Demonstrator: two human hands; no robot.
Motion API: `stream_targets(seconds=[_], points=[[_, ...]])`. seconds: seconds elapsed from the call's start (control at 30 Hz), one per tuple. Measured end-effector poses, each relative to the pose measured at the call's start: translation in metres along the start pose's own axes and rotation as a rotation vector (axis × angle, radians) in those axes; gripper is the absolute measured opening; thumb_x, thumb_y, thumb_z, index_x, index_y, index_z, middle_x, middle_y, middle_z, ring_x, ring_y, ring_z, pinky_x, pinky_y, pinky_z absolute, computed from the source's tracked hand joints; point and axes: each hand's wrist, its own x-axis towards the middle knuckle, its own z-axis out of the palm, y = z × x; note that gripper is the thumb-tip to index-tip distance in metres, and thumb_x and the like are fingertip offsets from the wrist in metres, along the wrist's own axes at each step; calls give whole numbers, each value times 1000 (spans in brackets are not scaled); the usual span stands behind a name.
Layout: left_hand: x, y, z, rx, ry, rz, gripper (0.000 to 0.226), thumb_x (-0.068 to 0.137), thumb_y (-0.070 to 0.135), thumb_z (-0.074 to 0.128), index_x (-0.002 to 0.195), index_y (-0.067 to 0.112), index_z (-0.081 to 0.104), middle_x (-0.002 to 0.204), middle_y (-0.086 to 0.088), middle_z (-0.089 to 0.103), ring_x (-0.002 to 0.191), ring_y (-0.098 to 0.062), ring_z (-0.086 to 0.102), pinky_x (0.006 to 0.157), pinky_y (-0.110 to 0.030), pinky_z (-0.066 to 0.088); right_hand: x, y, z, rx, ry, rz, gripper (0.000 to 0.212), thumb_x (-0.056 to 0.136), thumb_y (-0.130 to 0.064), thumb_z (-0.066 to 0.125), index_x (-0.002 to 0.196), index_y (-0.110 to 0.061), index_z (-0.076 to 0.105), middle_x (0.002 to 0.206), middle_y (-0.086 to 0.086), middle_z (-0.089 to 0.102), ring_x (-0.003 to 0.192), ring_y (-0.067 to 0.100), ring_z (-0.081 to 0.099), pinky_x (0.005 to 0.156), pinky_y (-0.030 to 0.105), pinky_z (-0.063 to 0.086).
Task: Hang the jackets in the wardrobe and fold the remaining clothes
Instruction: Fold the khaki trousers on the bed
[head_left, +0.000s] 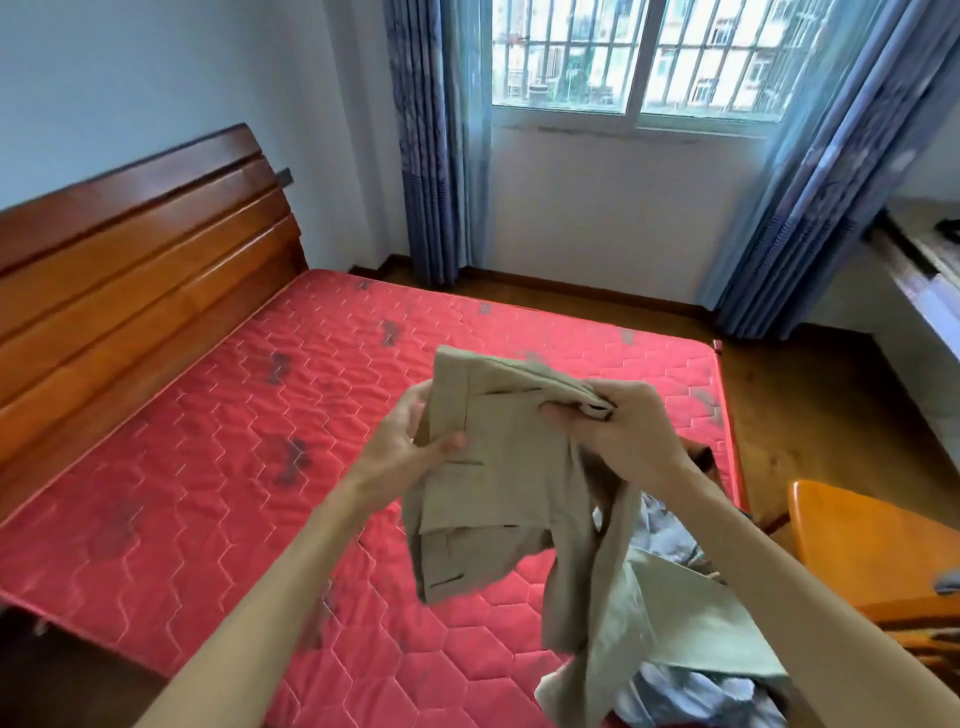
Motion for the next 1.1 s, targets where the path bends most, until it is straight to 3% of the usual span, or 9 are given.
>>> stream_targets(seconds=[0.13, 0.27, 0.37, 0.43, 0.5, 0.57, 0.73, 0.9, 1.1], points=[[-5, -23, 13, 137, -105, -45, 60, 68, 10, 90, 118, 25, 60, 99, 17, 75, 95, -4, 70, 78, -19, 56, 11, -20, -27, 42, 220, -58, 12, 85, -9, 76, 86, -20, 80, 74, 2, 74, 70, 6, 56, 64, 35, 53], [18, -36, 22, 512, 149, 172, 67, 53, 42, 81, 115, 23, 67, 102, 7, 69, 95, -20, 66, 85, -39, 54, 11, -36, -41, 109, 251, -86, 12, 85, -9, 77, 87, -21, 78, 73, 4, 72, 69, 7, 57, 64, 31, 51], [32, -40, 18, 469, 176, 86, 85, 53, 36, 91, 130, 29, 57, 110, 13, 68, 101, -9, 64, 87, -25, 50, 6, -41, -58, 223, 300, -88, 14, 85, -16, 77, 89, -29, 80, 85, -4, 76, 82, 13, 64, 79, 38, 53], [38, -42, 17, 418, 98, -52, 67, 47, 39, 92, 109, 34, 68, 96, 14, 72, 88, -7, 67, 73, -21, 54, 2, -45, -73, 288, 331, -87, 11, 83, -25, 77, 88, -33, 80, 86, -7, 76, 85, 16, 65, 84, 39, 55], [45, -47, 17, 353, 70, -95, 46, 43, 50, 85, 80, 24, 75, 78, 6, 72, 74, -12, 63, 69, -36, 55, -1, -47, -88, 274, 369, -97, 11, 81, -26, 75, 83, -36, 80, 83, -10, 75, 84, 13, 66, 82, 32, 56], [53, -45, 22, 272, 51, -78, 46, 49, 48, 84, 76, 12, 74, 76, -7, 73, 69, -16, 61, 69, -49, 55, -2, -40, -103, 158, 397, -64, 12, 82, -21, 78, 82, -33, 78, 81, -12, 75, 79, 6, 66, 76, 24, 55], [69, -10, 26, 337, 4, 157, 62, 70, 54, 73, 61, -3, 49, 57, 0, 51, 53, -12, 46, 53, -36, 42, -4, -6, -130, -261, 244, 119, 16, 78, -18, 83, 88, -18, 71, 76, -4, 74, 72, 18, 71, 72, 41, 60], [77, 19, 23, 422, -23, 265, 52, 85, 24, 77, 53, 11, 39, 53, 12, 40, 49, -3, 35, 49, -25, 32, -14, 35, -115, -119, 15, 288, 58, 74, -25, 85, 126, -29, 61, 93, 12, 76, 89, 36, 72, 82, 57, 57], [74, 36, 19, 478, -52, 238, 50, 89, 20, 74, 54, 19, 39, 56, 8, 39, 53, -7, 37, 54, -33, 35, -15, 35, -61, -85, 8, 189, 27, 70, -18, 90, 88, -32, 75, 86, -22, 75, 80, -5, 69, 67, 15, 52]])
